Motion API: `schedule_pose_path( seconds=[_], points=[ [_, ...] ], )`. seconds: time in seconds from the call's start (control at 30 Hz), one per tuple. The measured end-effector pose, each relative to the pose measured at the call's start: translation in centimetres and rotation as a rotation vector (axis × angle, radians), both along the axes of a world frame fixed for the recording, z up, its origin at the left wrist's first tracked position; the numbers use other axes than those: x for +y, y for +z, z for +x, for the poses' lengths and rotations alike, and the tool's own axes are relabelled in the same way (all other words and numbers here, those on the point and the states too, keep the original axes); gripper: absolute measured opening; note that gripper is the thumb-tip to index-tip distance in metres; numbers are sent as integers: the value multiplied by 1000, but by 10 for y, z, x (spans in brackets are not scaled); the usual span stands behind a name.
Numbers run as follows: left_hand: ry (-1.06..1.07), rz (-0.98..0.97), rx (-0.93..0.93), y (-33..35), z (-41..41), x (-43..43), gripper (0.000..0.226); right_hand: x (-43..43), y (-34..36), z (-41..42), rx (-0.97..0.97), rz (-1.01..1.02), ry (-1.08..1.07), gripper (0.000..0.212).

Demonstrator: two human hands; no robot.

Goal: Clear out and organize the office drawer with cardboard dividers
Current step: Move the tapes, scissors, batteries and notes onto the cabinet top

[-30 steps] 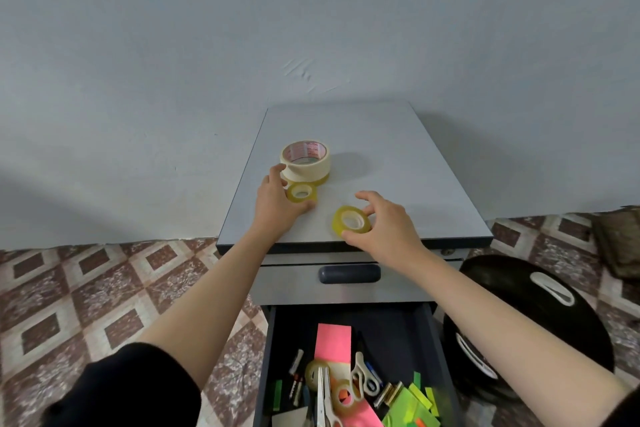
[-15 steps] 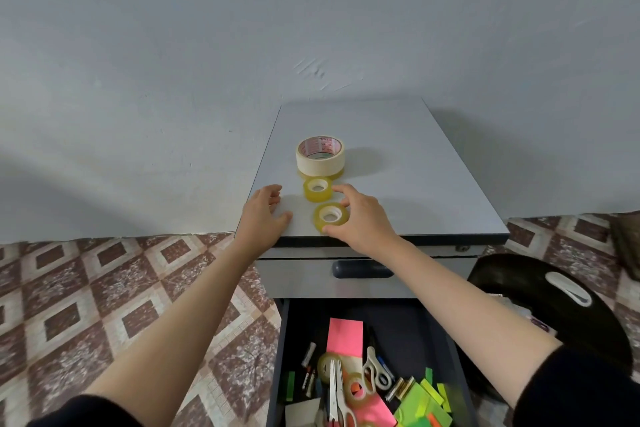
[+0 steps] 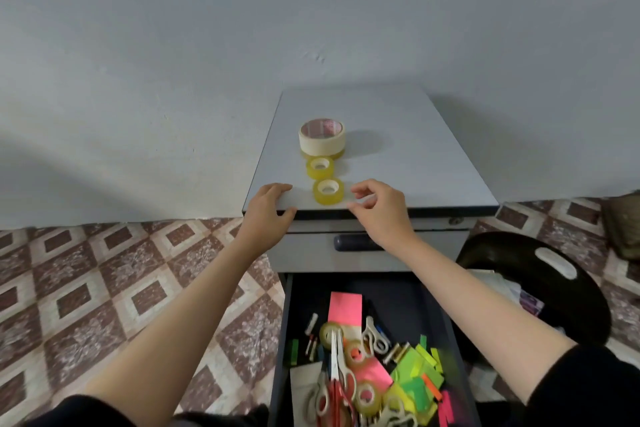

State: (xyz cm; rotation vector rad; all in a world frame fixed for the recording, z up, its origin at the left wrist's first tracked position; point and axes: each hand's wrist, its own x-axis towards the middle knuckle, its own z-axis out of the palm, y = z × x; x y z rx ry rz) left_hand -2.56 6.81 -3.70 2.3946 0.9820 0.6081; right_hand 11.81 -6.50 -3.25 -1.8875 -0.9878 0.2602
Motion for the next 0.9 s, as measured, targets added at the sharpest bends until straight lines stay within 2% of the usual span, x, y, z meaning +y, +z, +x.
schedule_pose_path(
  seconds=[0.07,0.13,0.3,0.53,0.77,0.9],
  points=[
    [1,23,-65,-3,-12,-17,38,-21,-12,-7,19,36,-9,3],
    [10,31,-107,-13,-24,-37,37,-42,-29,-13,33,4,10,7],
    [-14,-59,-5,-72,-59,-85,35,-87,-96,-29,103,-134,21,11],
    [-108,-316,366,-157,-70,-110,36,-108,-156,-38,160,-342,84,12],
    [-169,-403,557,-185,-58,-108,37,-111,-186,-48,134,-528,204,12],
    [-243,-396,642,-196,-52,-109,36,-105,-197,-51,116,-569,222,13]
  ],
)
